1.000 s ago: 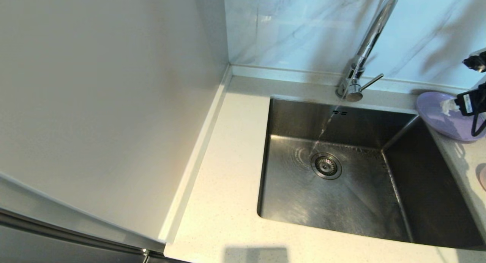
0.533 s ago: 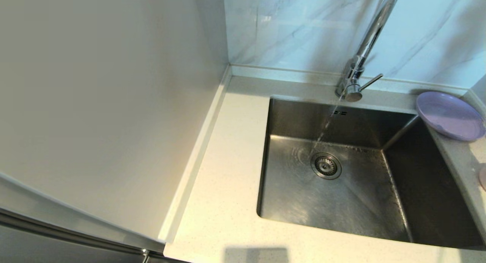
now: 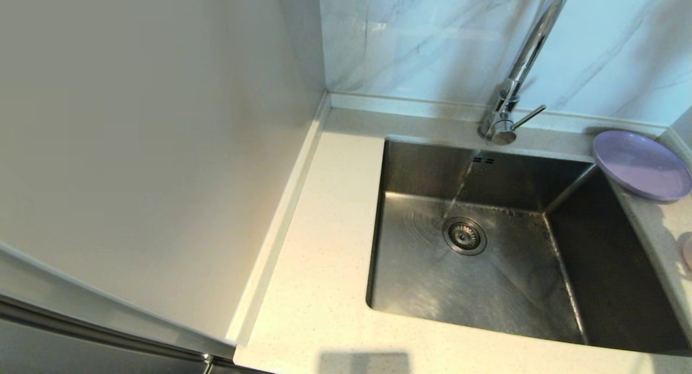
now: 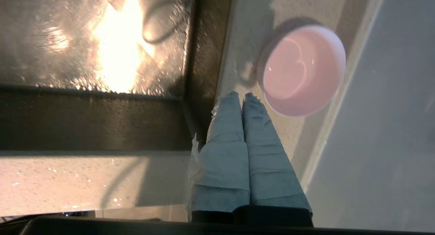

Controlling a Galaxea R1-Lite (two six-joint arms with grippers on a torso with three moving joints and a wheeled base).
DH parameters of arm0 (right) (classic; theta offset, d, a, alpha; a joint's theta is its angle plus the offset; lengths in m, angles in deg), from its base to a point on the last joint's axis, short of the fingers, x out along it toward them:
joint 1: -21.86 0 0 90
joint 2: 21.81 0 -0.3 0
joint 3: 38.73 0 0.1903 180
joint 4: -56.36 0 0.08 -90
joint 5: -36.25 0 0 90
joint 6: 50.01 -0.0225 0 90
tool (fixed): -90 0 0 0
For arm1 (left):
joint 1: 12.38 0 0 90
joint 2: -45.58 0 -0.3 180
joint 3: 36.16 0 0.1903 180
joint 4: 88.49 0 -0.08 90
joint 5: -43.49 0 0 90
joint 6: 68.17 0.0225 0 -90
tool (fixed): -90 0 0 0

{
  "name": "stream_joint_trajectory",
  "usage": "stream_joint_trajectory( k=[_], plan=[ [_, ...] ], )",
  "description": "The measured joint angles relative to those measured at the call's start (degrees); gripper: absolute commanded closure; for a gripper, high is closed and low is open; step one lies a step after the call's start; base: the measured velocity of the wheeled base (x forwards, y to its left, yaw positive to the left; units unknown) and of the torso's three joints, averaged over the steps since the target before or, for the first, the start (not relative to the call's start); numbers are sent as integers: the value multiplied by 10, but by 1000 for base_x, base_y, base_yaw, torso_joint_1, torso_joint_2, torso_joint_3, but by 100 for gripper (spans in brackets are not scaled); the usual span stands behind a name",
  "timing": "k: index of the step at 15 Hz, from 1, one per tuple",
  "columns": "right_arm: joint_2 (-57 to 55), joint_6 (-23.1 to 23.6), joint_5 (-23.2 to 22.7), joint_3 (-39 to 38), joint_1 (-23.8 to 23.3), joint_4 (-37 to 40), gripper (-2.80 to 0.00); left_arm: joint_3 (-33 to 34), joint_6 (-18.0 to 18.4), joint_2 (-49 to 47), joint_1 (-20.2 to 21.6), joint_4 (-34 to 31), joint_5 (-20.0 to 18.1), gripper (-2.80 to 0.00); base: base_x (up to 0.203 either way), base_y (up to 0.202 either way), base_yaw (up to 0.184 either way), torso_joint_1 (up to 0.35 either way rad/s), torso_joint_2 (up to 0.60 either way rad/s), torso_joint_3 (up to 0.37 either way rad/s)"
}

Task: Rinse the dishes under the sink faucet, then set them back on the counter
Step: Turn off the faucet

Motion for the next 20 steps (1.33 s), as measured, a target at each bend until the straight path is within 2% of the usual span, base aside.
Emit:
stream_joint_trajectory(
  k=[2,4,7,9,10,12,14,15,16,20],
  plan=[
    [-5,-4,-6,3,0,30,0,0,0,0,0,0,0,0,0,0,0,0,0,0],
    [-12,-4,-65,3,0,49,0,0,0,0,0,0,0,0,0,0,0,0,0,0],
    [-39,-4,-219,16,-3,50,0,0,0,0,0,0,0,0,0,0,0,0,0,0],
    [-74,-13,-356,44,-3,50,0,0,0,0,0,0,0,0,0,0,0,0,0,0],
    [-92,-37,-416,57,-4,49,0,0,0,0,0,0,0,0,0,0,0,0,0,0],
    [-120,-123,-532,75,-4,44,0,0,0,0,0,0,0,0,0,0,0,0,0,0],
    [-142,-179,-611,78,-3,42,0,0,0,0,0,0,0,0,0,0,0,0,0,0],
    [-154,-182,-634,79,3,41,0,0,0,0,0,0,0,0,0,0,0,0,0,0],
    [-165,-180,-639,81,16,37,0,0,0,0,0,0,0,0,0,0,0,0,0,0],
    [-197,-182,-606,83,83,-46,0,0,0,0,0,0,0,0,0,0,0,0,0,0]
  ],
)
